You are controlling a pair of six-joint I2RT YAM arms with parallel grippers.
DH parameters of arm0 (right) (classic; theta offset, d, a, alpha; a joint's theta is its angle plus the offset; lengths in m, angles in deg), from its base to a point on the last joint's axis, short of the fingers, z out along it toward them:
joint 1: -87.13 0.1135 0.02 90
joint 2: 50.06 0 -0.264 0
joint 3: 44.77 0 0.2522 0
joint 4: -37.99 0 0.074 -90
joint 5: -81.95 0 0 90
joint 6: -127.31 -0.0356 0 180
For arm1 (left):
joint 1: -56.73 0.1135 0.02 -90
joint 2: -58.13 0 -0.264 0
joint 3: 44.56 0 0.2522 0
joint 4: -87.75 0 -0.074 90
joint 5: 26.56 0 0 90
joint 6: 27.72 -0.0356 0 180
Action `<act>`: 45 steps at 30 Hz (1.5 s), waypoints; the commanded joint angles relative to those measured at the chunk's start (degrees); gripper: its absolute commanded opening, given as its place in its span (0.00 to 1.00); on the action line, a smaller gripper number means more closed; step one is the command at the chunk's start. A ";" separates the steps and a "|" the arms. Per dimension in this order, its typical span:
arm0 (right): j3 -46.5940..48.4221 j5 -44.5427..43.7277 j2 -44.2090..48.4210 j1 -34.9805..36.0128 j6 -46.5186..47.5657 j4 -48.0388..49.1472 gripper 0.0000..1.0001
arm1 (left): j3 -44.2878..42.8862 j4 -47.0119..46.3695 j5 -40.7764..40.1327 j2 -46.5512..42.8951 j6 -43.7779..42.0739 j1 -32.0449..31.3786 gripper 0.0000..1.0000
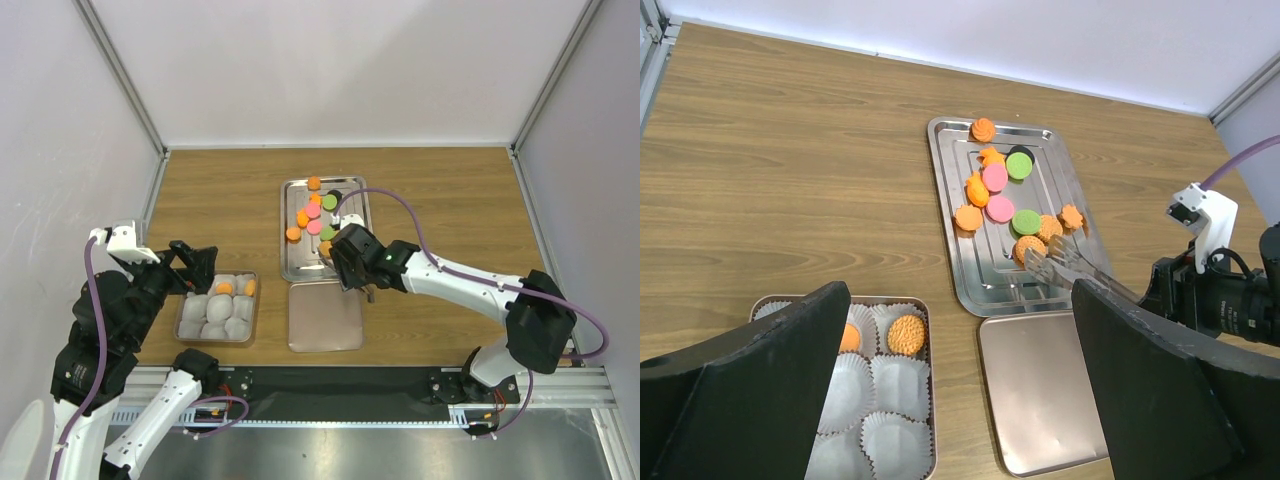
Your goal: Pack the cookies
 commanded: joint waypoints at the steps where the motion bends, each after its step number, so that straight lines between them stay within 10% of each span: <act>1: 0.57 0.70 -0.86 -0.65 -0.11 2.90 0.51 | -0.90 -1.36 0.26 0.54 -0.19 -0.26 1.00; 45: 18.75 8.17 -2.35 4.44 5.08 3.51 0.28 | -9.34 1.10 -4.22 4.50 2.53 -0.26 1.00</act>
